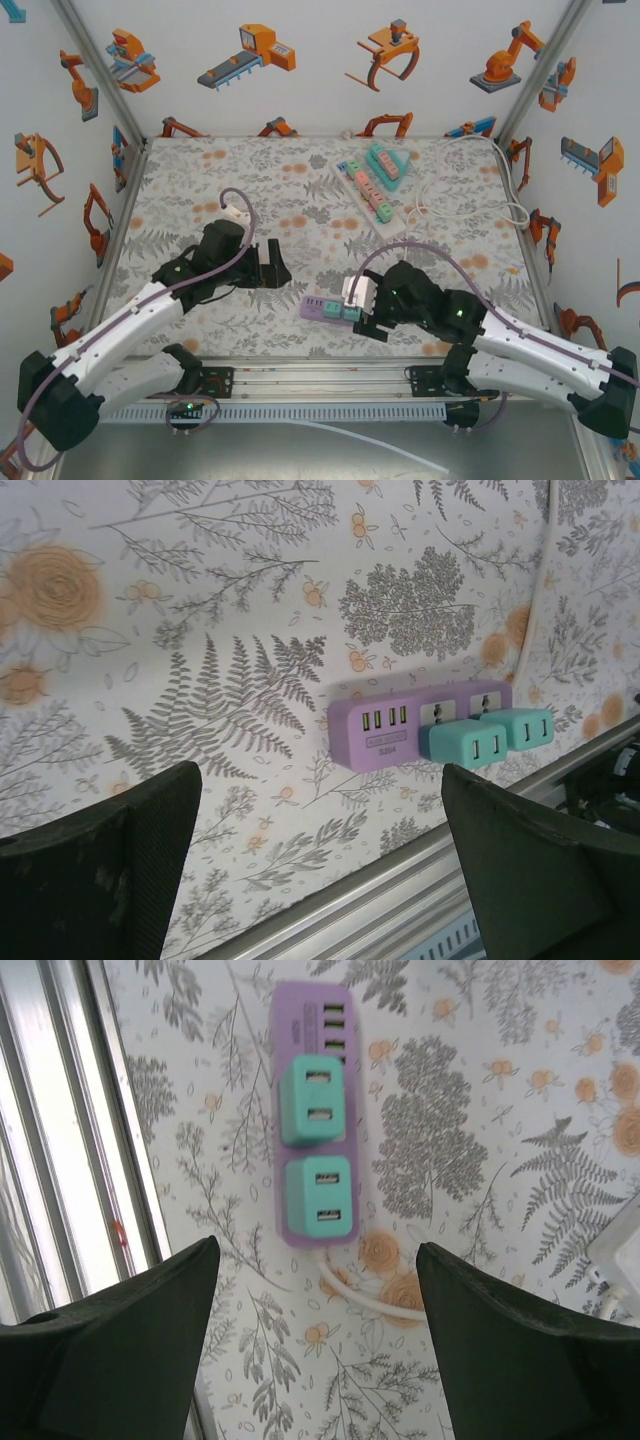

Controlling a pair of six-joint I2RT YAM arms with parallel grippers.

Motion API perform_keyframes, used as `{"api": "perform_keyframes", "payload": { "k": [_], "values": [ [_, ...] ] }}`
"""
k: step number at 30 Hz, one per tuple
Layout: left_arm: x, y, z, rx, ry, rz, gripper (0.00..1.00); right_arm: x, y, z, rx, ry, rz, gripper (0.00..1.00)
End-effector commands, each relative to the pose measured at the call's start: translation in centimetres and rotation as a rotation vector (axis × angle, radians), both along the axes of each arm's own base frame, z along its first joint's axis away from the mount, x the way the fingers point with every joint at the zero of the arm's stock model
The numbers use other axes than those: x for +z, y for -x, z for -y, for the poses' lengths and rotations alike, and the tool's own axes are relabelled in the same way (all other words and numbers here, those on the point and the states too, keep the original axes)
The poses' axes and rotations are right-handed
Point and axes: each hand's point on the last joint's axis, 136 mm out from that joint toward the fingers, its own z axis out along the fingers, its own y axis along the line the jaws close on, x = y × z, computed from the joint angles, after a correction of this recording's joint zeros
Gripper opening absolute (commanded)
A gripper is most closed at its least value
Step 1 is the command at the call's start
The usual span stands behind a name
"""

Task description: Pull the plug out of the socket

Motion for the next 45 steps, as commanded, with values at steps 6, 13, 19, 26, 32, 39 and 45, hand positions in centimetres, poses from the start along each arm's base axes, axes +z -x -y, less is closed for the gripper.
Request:
{"api": "perform_keyframes", "payload": {
  "k": [6,13,19,26,32,39,45],
  "values": [
    [-3.3,-0.2,2.8,-0.028,0.076,-0.104,0.93,-3.5,-0.1,-2.0,0.090,0.060,-0.022,0.64],
    [-5.9,0.5,4.7,-0.089,0.097,-0.204,0.79,-5.0,-0.7,-3.6,0.115,0.066,-0.045,0.37],
    [-7.7,0.9,4.9,-0.076,0.087,-0.277,0.71,-5.8,-1.5,-3.1,0.124,0.124,-0.004,0.26],
    [-9.9,2.0,4.5,-0.093,0.014,-0.338,0.55,-5.9,-2.2,-3.5,0.130,0.134,-0.009,0.25],
    [-10.9,2.3,4.6,-0.099,0.007,-0.367,0.49,-5.9,-2.4,-3.7,0.131,0.134,-0.017,0.25],
    [-12.9,2.1,4.3,-0.061,-0.055,-0.416,0.46,-5.6,-2.6,-3.8,0.133,0.118,-0.035,0.24],
    [-14.3,2.6,2.7,-0.015,-0.149,-0.436,0.40,-4.7,-2.9,-4.2,0.132,0.095,-0.044,0.24]
  ]
}}
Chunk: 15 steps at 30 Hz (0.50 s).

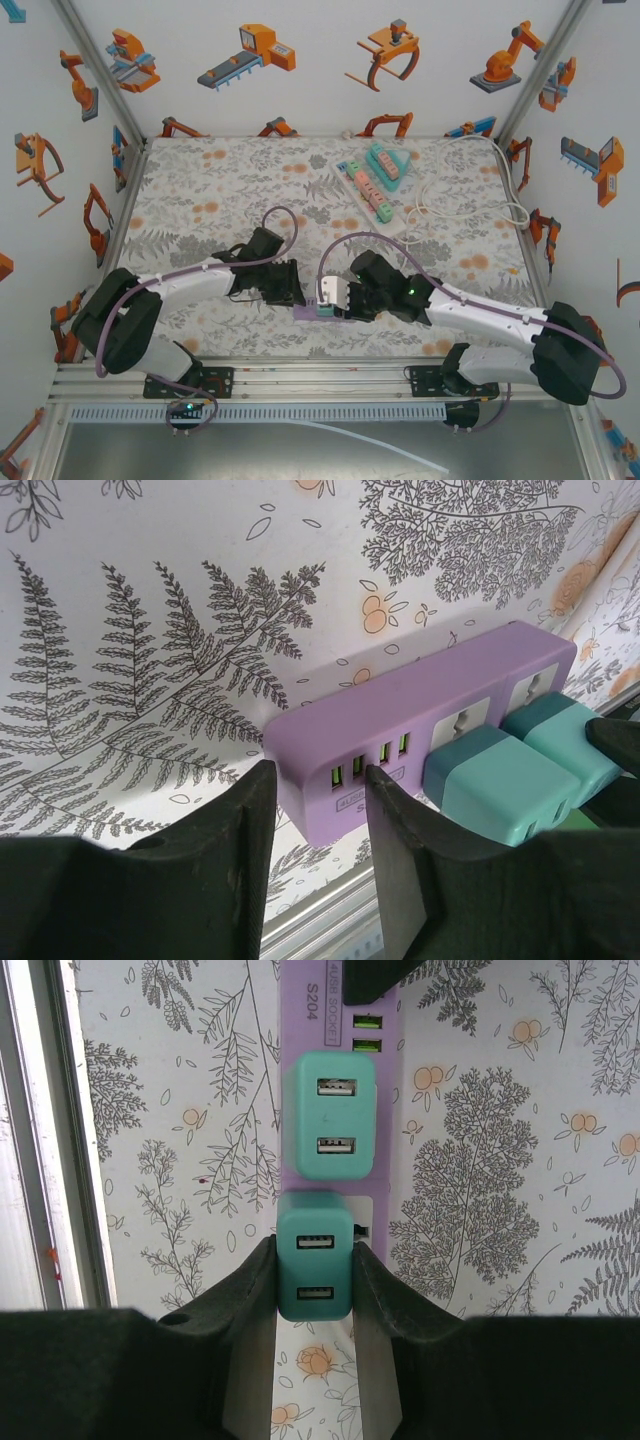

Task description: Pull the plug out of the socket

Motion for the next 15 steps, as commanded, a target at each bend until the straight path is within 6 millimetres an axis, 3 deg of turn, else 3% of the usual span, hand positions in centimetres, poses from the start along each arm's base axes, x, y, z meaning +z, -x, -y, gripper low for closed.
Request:
{"api": "perform_keyframes", "payload": {
  "k": [1,6,15],
  "values": [
    [-2.4,0.9,-2.7,0.037,-0.156,-0.034,0.40,1.1,-0.4,-0.3,0.007,-0.015,0.003,0.24],
    [-3.5,2.0,-4.5,0.035,-0.255,-0.045,0.39,2.9,-1.0,-0.6,-0.011,-0.073,-0.013,0.23],
    [-4.4,2.6,-5.4,0.038,-0.295,-0.049,0.39,2.6,-0.7,0.0,0.018,-0.026,-0.038,0.21]
  ]
}}
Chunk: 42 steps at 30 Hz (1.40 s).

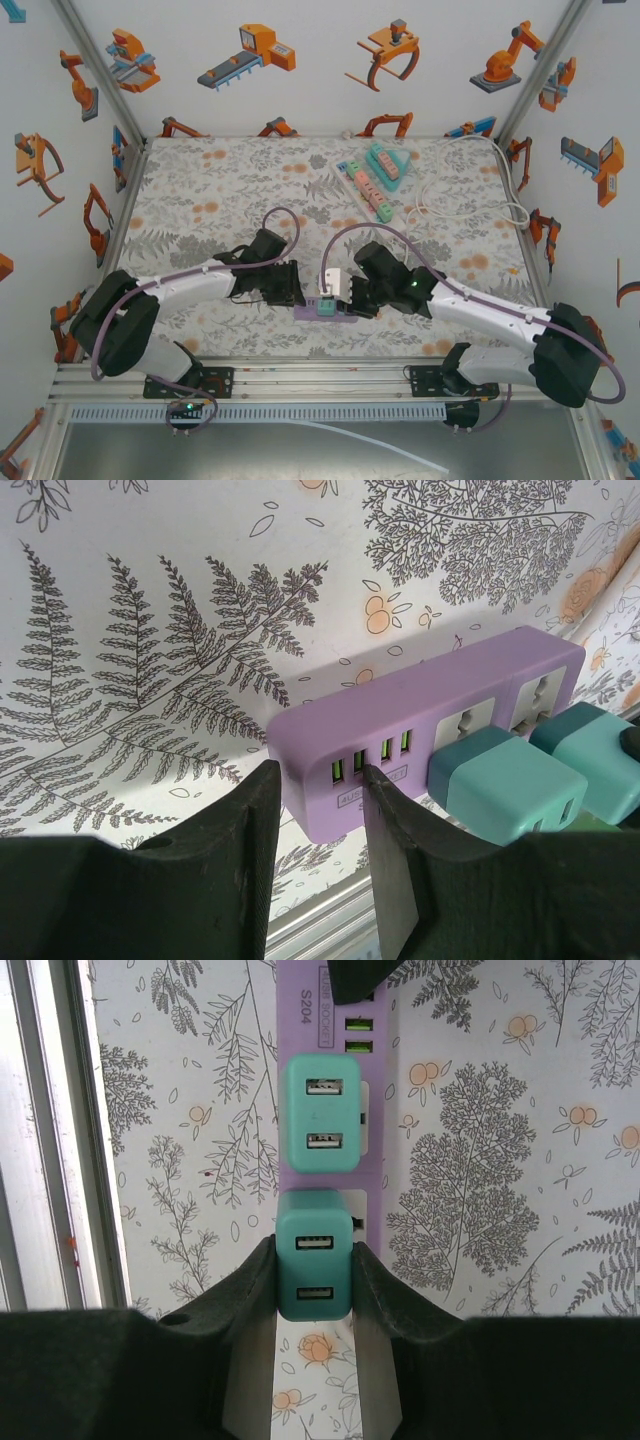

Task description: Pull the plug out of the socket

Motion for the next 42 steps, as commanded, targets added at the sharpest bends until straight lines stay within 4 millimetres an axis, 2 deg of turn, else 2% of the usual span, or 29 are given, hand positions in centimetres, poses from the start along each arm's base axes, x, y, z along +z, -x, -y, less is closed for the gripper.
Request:
{"api": "perform_keyframes", "payload": {
  "k": [1,5,9,15,20,22,26,30,32,34,38,42],
  "values": [
    [-4.4,2.5,-5.3,0.026,-0.260,-0.075,0.39,1.4,-0.2,-0.4,0.020,-0.015,0.013,0.21],
    [-4.0,2.3,-5.1,0.024,-0.249,-0.065,0.39,2.0,-0.4,-0.4,0.002,-0.032,0.017,0.20],
    [-2.1,1.3,-4.3,0.035,-0.209,-0.017,0.43,4.3,-0.9,0.0,-0.077,-0.100,0.001,0.20],
    [3.7,-1.2,-2.7,0.046,-0.136,0.113,0.52,9.5,-3.4,2.0,-0.397,-0.284,-0.177,0.21],
    [9.6,-2.5,-1.2,0.021,-0.022,0.241,0.61,11.5,-5.8,5.0,-0.726,-0.429,-0.522,0.20],
    [12.2,-2.5,-0.6,-0.004,0.050,0.303,0.64,10.8,-6.5,6.5,-0.863,-0.464,-0.717,0.20],
    [16.5,-2.0,0.2,-0.075,0.160,0.422,0.66,7.7,-7.8,9.9,-1.132,-0.451,-0.956,0.21],
    [20.3,-0.5,1.1,-0.237,0.234,0.552,0.71,2.7,-8.8,15.0,-1.449,-0.384,-1.074,0.22],
    [21.2,0.1,1.2,-0.308,0.244,0.601,0.74,0.0,-9.1,17.9,-1.616,-0.338,-1.077,0.21],
    [21.6,0.6,1.4,-0.372,0.246,0.652,0.76,-1.7,-10.0,20.0,-1.724,-0.364,-1.098,0.20],
    [22.1,0.9,1.5,-0.453,0.237,0.695,0.79,-2.4,-12.1,23.1,-1.862,-0.461,-1.048,0.20],
    [23.2,0.0,1.2,-0.452,0.259,0.728,0.84,-3.0,-13.8,25.8,-1.987,-0.519,-0.985,0.20]
  ]
}}
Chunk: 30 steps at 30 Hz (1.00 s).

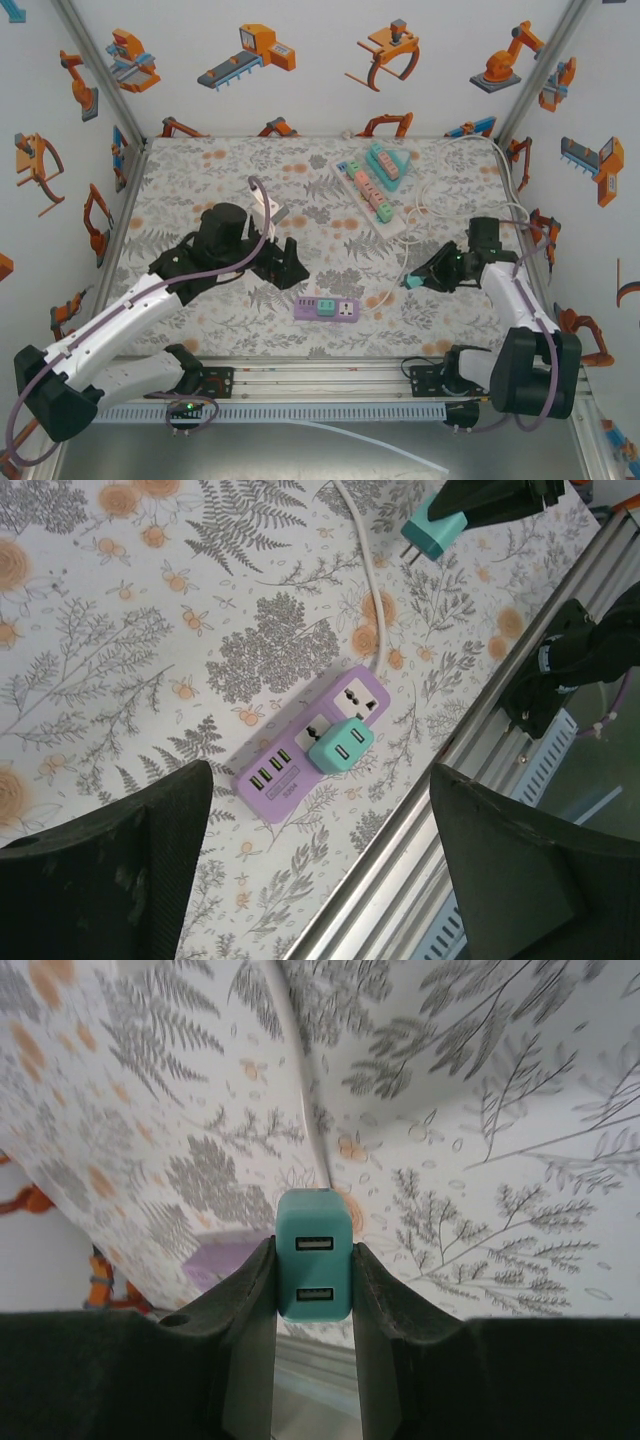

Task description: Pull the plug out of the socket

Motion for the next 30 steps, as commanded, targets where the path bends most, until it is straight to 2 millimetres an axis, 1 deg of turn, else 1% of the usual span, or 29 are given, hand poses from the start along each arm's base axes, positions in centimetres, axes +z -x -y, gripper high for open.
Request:
{"api": "perform_keyframes", "payload": {
  "k": [1,3,7,10,11,13,15,18,21,22,23,24,26,28,30],
  "values": [
    [2.7,-0.3,0.2,-0.076,0.049,0.097,0.86,0.1,-2.6,2.4,-0.124,0.049,0.051,0.21],
    [2.6,-0.6,-0.3,-0.071,0.057,0.094,0.89,-0.5,-3.4,2.9,-0.130,0.068,0.060,0.24],
    [2.9,-0.9,-1.3,-0.038,0.058,0.089,0.90,-1.4,-5.7,2.2,-0.100,0.013,0.127,0.30],
    [2.9,-0.9,-1.7,-0.014,0.054,0.083,0.91,-2.2,-6.1,2.2,-0.101,0.011,0.133,0.35],
    [2.9,-1.0,-2.0,0.004,0.051,0.079,0.92,-2.2,-6.2,2.4,-0.104,0.023,0.141,0.38],
    [2.8,-1.6,-2.6,0.075,0.057,0.064,0.93,-2.4,-6.0,2.8,-0.112,0.053,0.149,0.44],
    [2.1,-3.0,-3.5,0.199,0.082,0.039,0.95,-2.9,-5.9,3.4,-0.127,0.086,0.147,0.49],
    [0.8,-4.9,-4.7,0.386,0.154,-0.015,0.97,-3.4,-6.1,3.2,-0.131,0.071,0.155,0.54],
    [0.1,-5.6,-6.2,0.545,0.176,-0.047,0.99,-3.0,-6.0,3.6,-0.122,0.104,0.142,0.56],
    [-0.3,-5.7,-7.2,0.619,0.153,-0.055,1.00,-2.7,-5.8,4.0,-0.130,0.124,0.134,0.59],
    [-0.7,-5.8,-8.3,0.692,0.126,-0.071,1.00,-2.2,-5.7,4.2,-0.123,0.145,0.142,0.66],
    [-0.9,-5.9,-8.9,0.736,0.108,-0.087,1.00,-1.7,-5.7,4.5,-0.116,0.172,0.149,0.71],
    [-1.2,-5.8,-9.1,0.757,0.067,-0.114,0.98,-0.6,-5.4,5.1,-0.099,0.230,0.144,0.73],
    [-1.0,-5.8,-9.2,0.785,0.058,-0.164,0.97,0.2,-5.0,5.5,-0.100,0.259,0.119,0.74],
    [-0.8,-5.6,-8.9,0.791,0.054,-0.201,0.97,1.8,-5.1,5.3,-0.102,0.257,0.152,0.74]
  ]
}}
